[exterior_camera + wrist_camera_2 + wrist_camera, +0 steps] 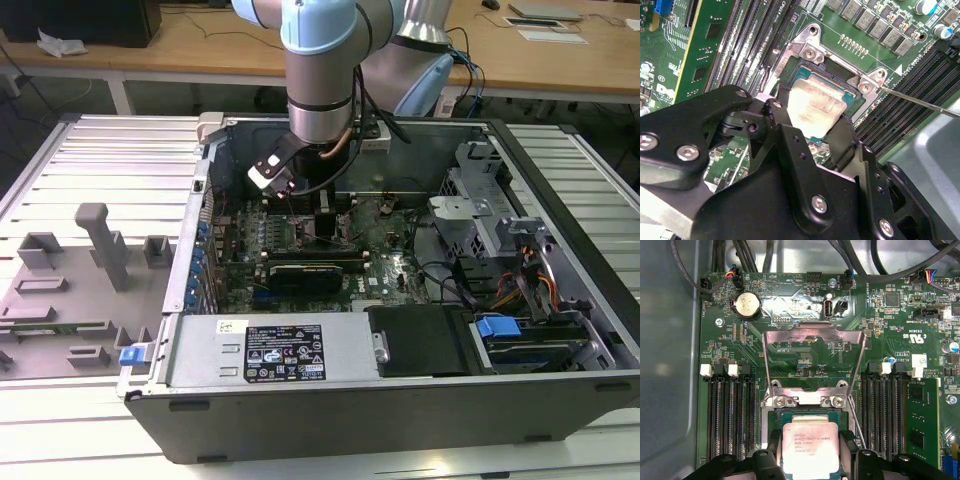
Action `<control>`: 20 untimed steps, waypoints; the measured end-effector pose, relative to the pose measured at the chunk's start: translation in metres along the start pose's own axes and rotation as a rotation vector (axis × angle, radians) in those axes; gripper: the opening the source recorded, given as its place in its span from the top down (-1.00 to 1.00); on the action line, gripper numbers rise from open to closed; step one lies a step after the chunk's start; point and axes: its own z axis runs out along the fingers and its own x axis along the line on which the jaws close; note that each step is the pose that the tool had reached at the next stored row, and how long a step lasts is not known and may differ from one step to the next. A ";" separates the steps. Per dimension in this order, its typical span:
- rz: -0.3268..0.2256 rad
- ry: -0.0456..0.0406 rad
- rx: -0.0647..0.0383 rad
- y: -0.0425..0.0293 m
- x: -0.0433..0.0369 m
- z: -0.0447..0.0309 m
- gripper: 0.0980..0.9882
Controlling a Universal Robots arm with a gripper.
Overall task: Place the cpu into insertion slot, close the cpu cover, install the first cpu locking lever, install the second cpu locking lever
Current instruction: 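Place the cpu into insertion slot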
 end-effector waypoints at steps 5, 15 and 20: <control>0.000 0.0001 0.000 0.0000 0.0000 -0.0002 -0.16; 0.000 -0.0002 0.000 0.0003 -0.0001 -0.0040 0.01; 0.000 0.0002 0.000 0.0004 -0.0001 -0.0041 0.11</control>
